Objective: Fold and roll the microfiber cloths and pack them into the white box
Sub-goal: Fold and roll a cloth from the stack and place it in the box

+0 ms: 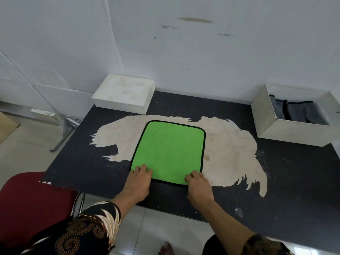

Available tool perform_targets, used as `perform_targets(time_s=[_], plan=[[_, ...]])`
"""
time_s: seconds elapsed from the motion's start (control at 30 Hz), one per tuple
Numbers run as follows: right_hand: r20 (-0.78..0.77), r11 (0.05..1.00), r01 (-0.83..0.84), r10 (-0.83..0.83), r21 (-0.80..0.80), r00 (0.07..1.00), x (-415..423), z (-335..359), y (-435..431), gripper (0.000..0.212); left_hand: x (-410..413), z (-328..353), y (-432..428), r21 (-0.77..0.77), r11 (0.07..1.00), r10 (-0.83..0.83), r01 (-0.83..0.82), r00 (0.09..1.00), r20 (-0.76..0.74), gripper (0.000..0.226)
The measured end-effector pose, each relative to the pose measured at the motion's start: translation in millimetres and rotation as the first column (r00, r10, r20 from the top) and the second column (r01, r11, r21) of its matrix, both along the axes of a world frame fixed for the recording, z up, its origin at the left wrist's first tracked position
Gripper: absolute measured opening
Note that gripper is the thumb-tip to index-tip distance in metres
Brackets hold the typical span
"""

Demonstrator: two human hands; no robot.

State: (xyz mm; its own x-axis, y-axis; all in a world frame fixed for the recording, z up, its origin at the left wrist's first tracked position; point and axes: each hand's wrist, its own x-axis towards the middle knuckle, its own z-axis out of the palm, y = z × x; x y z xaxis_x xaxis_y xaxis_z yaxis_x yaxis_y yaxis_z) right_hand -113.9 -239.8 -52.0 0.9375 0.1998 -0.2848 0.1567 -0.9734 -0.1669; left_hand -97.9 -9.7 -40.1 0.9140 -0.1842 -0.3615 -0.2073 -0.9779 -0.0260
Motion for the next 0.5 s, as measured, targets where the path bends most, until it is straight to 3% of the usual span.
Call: perform_targets(time_s=[0.37, 0.5], plan=[[0.116, 0.996, 0.047, -0.039, -0.072, 0.993, 9, 9, 2, 0.031, -4, 0, 5, 0.043, 0.999, 0.017, -0.019, 0.999, 0.043, 0.079], [0.154, 0.996, 0.084, -0.077, -0.042, 0.985, 8, 9, -4, 0.013, -7, -3, 4, 0.053, 0.996, 0.062, -0.066, 0.995, 0.076, 0.068]])
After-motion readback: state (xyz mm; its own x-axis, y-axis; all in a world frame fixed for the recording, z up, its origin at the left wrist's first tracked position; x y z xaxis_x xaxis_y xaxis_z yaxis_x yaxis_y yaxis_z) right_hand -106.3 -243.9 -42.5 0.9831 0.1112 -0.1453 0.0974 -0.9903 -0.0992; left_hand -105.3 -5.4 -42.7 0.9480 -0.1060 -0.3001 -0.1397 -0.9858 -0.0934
